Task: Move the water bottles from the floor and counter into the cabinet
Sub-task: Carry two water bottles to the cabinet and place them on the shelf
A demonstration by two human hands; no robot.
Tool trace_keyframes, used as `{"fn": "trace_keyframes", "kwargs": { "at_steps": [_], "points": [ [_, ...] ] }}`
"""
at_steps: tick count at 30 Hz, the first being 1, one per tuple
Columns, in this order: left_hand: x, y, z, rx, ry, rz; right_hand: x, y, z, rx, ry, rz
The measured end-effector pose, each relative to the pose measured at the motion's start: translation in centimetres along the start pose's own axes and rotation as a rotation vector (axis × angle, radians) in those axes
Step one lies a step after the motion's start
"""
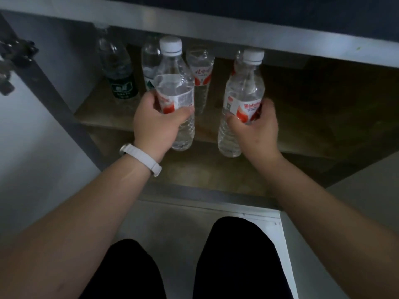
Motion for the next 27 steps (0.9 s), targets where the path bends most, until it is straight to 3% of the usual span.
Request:
{"fn": "trace_keyframes", "kwargs": {
  "at_steps": [14, 27],
  "points": [
    [4.0, -3.1, 0.3, -0.007, -0.025, 0.104, 5.3, -3.6, 1.2, 0.151, 0.008, 0.001],
    [4.6, -3.5, -1.0, 0.023, -0.092, 0.071, 5.1, -4.0, 2.6, 0.159, -0.005, -0.05]
  ]
}}
Point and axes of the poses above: each hand's wrist, its own x-axis towards the middle knuckle, its own y-axis out of the back of the hand, z = x × y, the point moved 7 cm from there along x, towards the middle knuckle, and after that the axes turned 13 degrees about y, right-handed, at the moved point
